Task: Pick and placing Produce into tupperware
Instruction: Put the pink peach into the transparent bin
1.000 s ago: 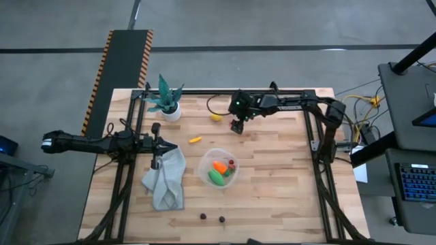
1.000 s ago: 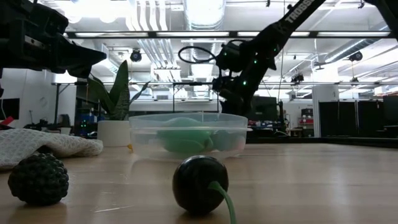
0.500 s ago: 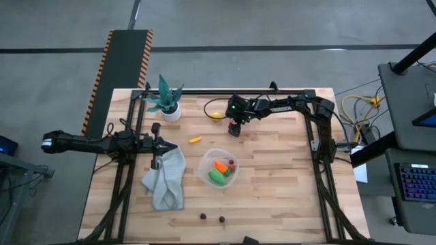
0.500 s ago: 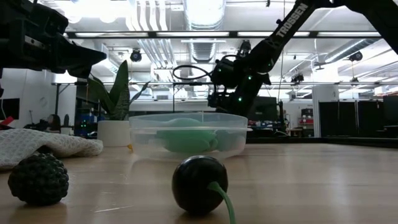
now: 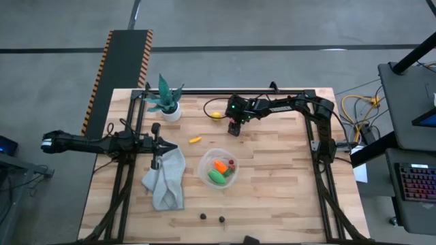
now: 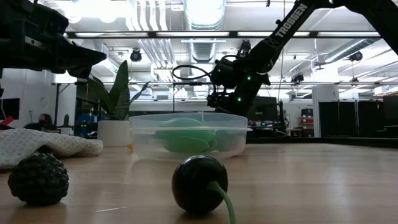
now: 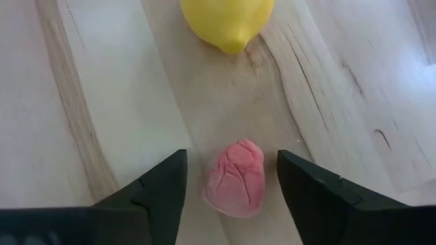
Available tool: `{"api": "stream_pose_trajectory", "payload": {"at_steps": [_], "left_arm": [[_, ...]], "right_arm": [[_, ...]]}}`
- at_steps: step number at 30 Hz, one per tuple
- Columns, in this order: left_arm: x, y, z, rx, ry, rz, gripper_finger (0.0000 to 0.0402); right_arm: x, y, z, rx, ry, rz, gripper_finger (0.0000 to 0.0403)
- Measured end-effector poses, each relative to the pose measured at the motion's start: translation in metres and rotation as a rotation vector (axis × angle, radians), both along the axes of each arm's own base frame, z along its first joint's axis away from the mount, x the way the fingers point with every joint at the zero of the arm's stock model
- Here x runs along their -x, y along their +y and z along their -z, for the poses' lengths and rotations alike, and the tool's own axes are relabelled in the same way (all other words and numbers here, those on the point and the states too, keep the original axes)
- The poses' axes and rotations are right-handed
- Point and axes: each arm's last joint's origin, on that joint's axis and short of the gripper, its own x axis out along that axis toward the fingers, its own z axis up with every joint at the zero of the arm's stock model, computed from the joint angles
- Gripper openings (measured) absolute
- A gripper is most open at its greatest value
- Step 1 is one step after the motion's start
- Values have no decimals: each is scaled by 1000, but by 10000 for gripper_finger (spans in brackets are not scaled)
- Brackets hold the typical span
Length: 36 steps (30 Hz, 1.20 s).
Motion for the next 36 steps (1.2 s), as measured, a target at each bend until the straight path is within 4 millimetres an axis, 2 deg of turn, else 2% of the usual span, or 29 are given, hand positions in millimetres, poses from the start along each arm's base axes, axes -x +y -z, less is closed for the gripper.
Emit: {"api": "stream_pose_trajectory", "payload": {"at_steps": [15, 22, 26, 29, 32, 36], "left_arm": [[0, 0, 0, 0, 0, 0, 0], [0, 0, 0, 0, 0, 0, 0], [0, 0, 0, 0, 0, 0, 0], [0, 0, 0, 0, 0, 0, 0], [0, 0, 0, 0, 0, 0, 0], [0, 0, 0, 0, 0, 0, 0]], "right_arm": [[2, 1, 0, -8, 24, 2, 76], [9, 4, -9, -24, 50, 7, 62], [15, 13, -36, -23, 31, 10, 60], [18, 28, -59, -18, -2, -8, 60], [18, 50, -84, -23, -73, -44, 59], [17, 91, -114, -20, -170, -130, 59]]}}
